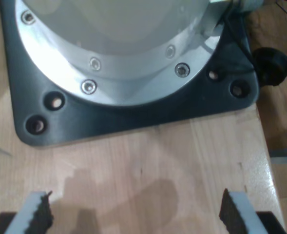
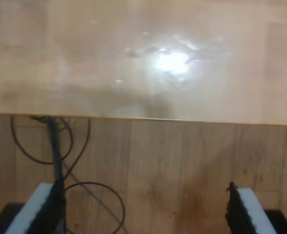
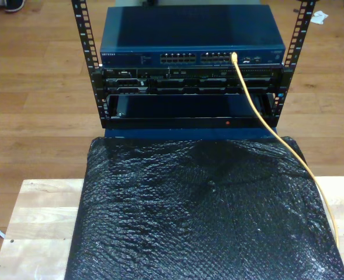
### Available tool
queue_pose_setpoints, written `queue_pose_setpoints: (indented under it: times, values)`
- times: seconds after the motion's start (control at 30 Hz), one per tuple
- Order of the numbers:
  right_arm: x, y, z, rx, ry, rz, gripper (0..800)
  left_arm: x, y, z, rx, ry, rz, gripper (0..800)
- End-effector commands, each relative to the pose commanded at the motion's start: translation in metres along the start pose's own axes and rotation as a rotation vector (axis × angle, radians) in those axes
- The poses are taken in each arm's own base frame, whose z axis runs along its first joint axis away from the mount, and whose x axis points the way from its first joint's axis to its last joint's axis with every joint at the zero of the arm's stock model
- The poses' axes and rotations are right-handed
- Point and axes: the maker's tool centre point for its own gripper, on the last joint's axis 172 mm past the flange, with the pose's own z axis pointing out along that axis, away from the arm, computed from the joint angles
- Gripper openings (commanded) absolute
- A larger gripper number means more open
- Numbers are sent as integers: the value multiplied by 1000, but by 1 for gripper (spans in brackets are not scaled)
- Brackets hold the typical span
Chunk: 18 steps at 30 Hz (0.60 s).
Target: Grab the cable and plug it in
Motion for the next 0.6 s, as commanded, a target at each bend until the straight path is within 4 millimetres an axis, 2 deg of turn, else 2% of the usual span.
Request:
queue_pose_setpoints:
  times: [0.13, 0.3, 0.6]
  values:
    - [8, -22, 11, -11, 4, -18, 794, 0, 0, 0, 0, 0, 0, 800]
    - [27, -45, 37, -24, 41, -7, 796, 0, 0, 0, 0, 0, 0, 800]
    - [55, -62, 73, -42, 110, -6, 796, 0, 0, 0, 0, 0, 0, 800]
